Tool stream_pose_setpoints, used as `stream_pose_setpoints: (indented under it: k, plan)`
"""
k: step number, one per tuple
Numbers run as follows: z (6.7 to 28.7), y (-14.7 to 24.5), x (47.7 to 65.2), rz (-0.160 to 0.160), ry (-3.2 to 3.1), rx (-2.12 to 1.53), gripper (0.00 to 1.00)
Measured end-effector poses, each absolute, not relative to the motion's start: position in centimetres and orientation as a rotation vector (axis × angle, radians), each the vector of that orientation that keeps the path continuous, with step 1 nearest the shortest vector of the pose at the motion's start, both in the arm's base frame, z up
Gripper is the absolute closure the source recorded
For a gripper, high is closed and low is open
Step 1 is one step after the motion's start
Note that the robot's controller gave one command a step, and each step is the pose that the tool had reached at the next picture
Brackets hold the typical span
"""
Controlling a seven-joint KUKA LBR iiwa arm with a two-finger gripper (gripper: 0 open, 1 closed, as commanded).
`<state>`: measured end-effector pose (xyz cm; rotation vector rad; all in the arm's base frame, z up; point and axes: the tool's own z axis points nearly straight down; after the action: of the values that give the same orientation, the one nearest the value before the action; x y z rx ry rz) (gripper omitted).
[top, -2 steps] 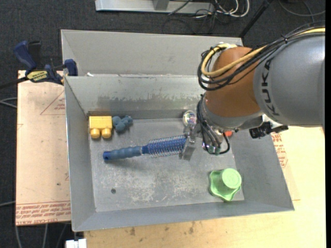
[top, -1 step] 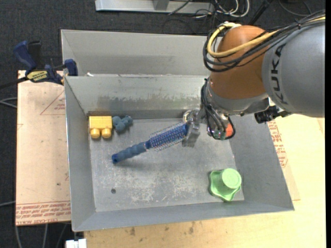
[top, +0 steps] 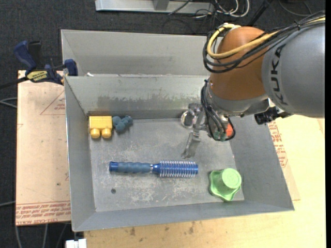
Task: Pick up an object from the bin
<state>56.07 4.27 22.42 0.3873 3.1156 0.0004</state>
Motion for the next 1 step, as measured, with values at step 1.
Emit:
stream_pose_setpoints:
  k: [1]
  plan:
    - [10.74, 3.16, 48.24, -0.002, 3.146, 0.222, 0.00]
